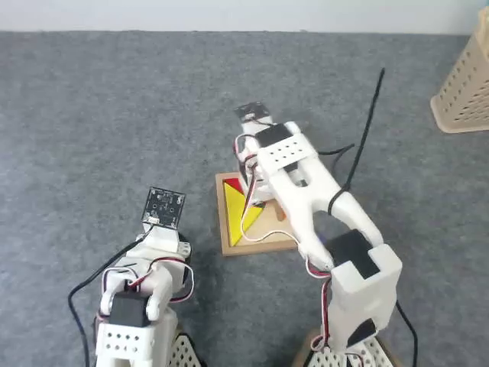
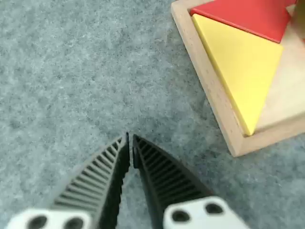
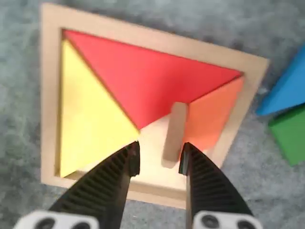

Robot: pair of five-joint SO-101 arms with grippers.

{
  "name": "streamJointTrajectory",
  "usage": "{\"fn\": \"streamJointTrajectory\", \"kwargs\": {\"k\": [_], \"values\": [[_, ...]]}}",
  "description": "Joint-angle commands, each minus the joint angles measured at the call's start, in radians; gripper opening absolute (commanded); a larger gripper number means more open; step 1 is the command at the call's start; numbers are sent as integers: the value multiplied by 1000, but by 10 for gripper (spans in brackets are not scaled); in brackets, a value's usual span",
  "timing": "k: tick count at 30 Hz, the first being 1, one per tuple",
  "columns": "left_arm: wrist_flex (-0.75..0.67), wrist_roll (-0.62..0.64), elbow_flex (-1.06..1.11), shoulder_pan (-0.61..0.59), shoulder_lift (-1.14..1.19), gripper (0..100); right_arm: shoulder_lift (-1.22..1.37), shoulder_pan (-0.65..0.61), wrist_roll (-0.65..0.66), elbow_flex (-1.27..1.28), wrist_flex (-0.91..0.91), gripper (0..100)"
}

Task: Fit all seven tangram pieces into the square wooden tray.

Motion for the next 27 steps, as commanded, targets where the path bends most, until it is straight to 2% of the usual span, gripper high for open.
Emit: {"fn": "streamJointTrajectory", "kwargs": {"k": [1, 11, 15, 27], "values": [[6, 6, -18, -6, -20, 12, -15, -8, -6, -48, 10, 110], [6, 6, -18, -6, -20, 12, -10, -10, -6, -46, -2, 89], [6, 6, -18, -6, -20, 12, -24, -5, 3, -5, -28, 1], [6, 6, -18, -6, -20, 12, -140, 38, 63, 219, -196, 6]]}}
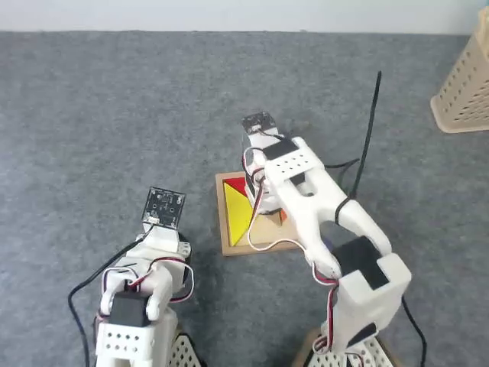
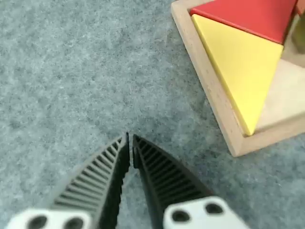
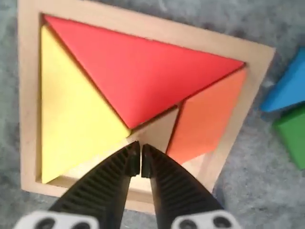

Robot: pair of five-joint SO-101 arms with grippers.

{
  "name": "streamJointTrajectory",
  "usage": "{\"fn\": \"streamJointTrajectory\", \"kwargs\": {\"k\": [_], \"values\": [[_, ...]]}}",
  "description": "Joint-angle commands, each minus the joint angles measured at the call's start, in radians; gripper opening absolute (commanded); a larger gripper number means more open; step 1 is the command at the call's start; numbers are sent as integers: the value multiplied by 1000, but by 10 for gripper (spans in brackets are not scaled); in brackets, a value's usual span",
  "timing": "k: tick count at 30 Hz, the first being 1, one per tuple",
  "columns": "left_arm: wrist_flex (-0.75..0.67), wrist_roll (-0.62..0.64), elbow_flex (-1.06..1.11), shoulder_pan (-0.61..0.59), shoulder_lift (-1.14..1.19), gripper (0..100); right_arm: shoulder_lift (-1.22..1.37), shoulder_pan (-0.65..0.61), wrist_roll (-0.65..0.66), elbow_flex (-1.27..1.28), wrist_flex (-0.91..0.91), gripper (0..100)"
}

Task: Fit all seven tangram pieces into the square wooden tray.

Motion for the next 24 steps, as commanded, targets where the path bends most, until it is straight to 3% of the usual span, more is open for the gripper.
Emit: {"fn": "streamJointTrajectory", "kwargs": {"k": [1, 14, 24], "values": [[6, 6, -18, -6, -20, 12, -51, 27, 41, 0, -24, 6], [6, 6, -18, -6, -20, 12, 120, 113, 44, -157, -24, 6], [6, 6, -18, -6, -20, 12, -15, 110, 41, -167, -28, 9]]}}
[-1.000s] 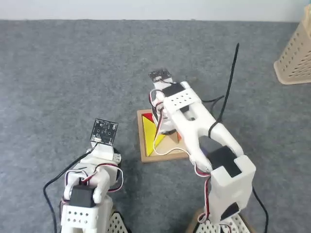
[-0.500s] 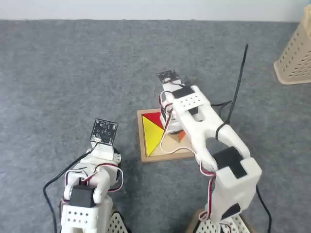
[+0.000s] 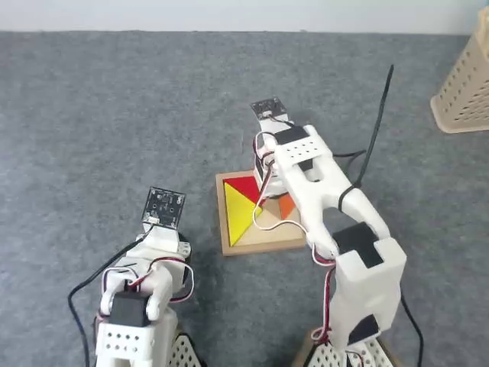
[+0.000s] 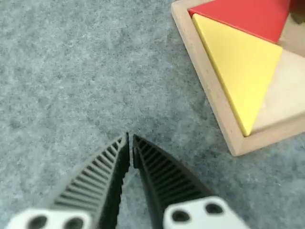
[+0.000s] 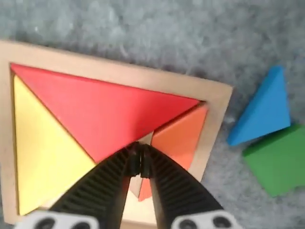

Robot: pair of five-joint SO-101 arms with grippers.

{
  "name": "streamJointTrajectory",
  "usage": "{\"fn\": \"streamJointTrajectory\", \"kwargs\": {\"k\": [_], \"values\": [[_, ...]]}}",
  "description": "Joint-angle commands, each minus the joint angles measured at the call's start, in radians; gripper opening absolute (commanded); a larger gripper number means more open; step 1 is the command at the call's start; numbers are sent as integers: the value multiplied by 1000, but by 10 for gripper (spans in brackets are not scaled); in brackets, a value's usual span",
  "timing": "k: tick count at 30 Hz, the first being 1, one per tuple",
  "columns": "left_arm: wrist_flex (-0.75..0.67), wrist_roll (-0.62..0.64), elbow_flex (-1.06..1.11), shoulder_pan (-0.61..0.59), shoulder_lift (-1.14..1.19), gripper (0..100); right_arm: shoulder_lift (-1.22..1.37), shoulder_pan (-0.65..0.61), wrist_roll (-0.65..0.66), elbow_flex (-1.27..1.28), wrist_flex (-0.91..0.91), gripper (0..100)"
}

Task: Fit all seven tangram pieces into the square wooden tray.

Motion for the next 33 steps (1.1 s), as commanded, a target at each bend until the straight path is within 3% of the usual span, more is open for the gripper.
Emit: {"fn": "streamJointTrajectory", "kwargs": {"k": [1, 6, 10, 15, 22, 33], "values": [[6, 6, -18, -6, -20, 12, -168, 25, 8, 3, -12, 10], [6, 6, -18, -6, -20, 12, -381, 48, 11, 140, 5, 41], [6, 6, -18, -6, -20, 12, -446, 170, 15, 160, 96, 105], [6, 6, -18, -6, -20, 12, -397, 294, 269, 130, 156, 155], [6, 6, -18, -6, -20, 12, -236, 302, 532, 123, 153, 286], [6, 6, -18, -6, -20, 12, -125, 294, 781, 123, -28, 303]]}}
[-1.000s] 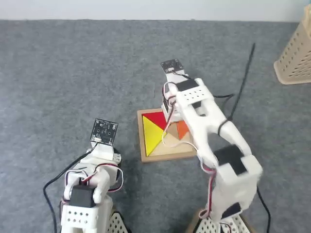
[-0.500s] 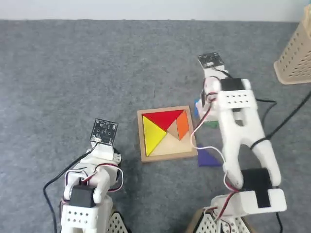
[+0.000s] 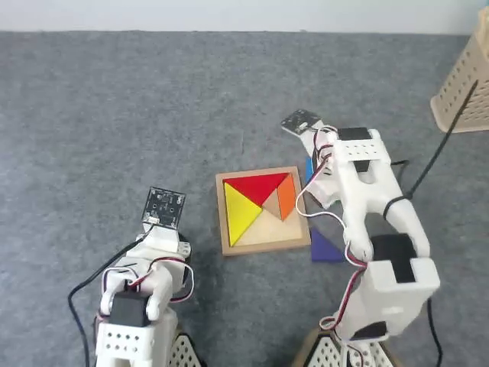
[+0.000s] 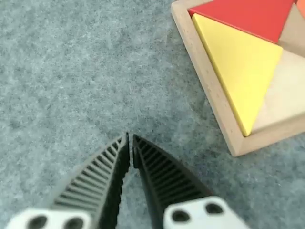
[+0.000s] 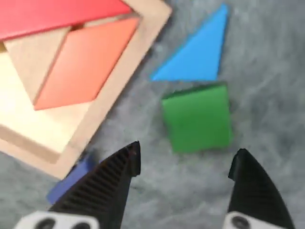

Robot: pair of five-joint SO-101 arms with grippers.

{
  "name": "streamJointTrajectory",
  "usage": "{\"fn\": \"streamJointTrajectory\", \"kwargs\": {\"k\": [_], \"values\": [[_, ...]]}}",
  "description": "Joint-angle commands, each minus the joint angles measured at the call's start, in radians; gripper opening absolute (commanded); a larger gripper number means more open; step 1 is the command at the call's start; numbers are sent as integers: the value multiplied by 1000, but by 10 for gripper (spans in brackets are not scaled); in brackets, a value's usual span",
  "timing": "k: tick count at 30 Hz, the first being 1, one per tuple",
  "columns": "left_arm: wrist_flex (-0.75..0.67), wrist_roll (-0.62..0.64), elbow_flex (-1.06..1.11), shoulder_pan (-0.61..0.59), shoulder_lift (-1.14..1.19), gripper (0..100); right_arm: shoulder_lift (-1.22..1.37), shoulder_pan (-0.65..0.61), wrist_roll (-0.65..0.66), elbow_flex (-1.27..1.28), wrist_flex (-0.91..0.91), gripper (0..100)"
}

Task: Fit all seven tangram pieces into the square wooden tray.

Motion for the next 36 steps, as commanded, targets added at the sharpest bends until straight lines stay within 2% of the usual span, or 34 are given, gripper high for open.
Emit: {"fn": "streamJointTrajectory", "kwargs": {"k": [1, 5, 8, 11, 18, 22, 26, 32, 36], "values": [[6, 6, -18, -6, -20, 12, 12, 4, 92, -46, -64, 303], [6, 6, -18, -6, -20, 12, 90, 12, 166, -46, -113, 301], [6, 6, -18, -6, -20, 12, 137, 12, 164, -48, -145, 301], [6, 6, -18, -6, -20, 12, 143, 13, 157, -86, -93, 292], [6, 6, -18, -6, -20, 12, 136, 47, -28, -184, -28, 60], [6, 6, -18, -6, -20, 12, 134, 85, -120, -298, 85, 50], [6, 6, -18, -6, -20, 12, 99, 67, -204, -345, 168, 48], [6, 6, -18, -6, -20, 12, -119, -31, -321, -281, 239, 47], [6, 6, -18, -6, -20, 12, -325, -159, -377, -127, 228, 47]]}}
